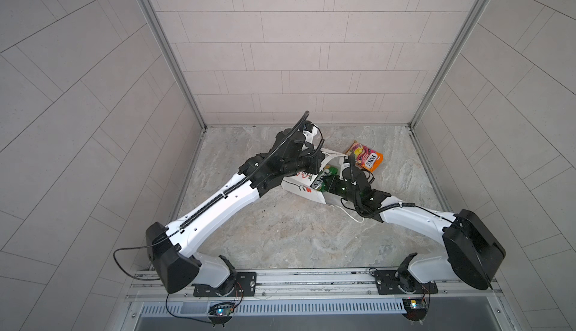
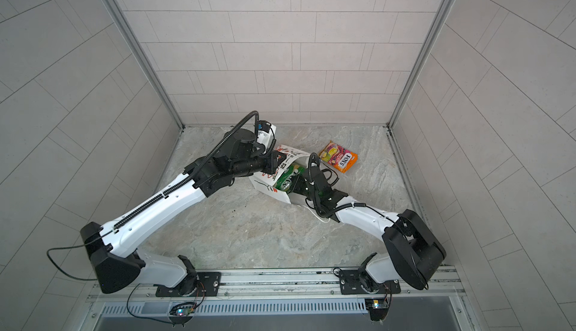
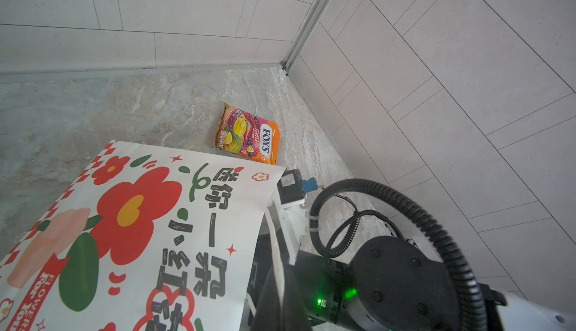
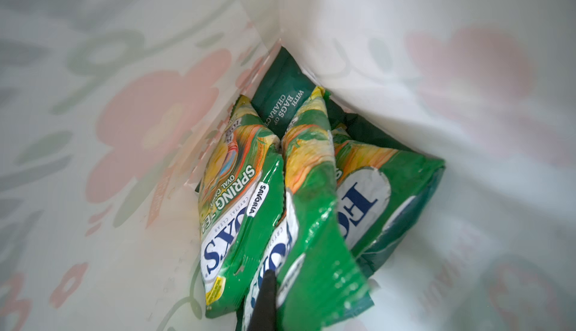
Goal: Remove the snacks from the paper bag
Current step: 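Push the right gripper into the bag and close on a green packet, then pull the green Spring Tea packet out of the bag with the right gripper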
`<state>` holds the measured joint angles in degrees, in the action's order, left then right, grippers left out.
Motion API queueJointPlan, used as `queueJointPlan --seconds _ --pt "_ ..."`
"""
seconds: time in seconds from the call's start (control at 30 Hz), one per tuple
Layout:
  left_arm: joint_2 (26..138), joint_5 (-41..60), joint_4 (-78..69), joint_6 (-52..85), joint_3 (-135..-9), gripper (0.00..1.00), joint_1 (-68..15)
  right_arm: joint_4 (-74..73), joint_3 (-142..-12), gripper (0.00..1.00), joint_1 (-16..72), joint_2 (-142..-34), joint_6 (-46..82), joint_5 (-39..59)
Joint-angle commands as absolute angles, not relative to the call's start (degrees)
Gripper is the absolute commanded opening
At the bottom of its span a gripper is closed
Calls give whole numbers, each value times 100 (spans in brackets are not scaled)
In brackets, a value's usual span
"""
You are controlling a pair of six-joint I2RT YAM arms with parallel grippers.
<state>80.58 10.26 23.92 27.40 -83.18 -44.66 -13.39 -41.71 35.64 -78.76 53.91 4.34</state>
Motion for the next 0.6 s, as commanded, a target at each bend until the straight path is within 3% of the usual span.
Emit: queueJointPlan --seconds 0.0,0.57 --pt "7846 798 2414 2681 -8350 0 -4495 -1065 -4148 0 3521 -7534 5105 535" --pt "7879 800 2382 2716 -8341 0 -4501 426 -4334 0 3292 -6204 4248 947"
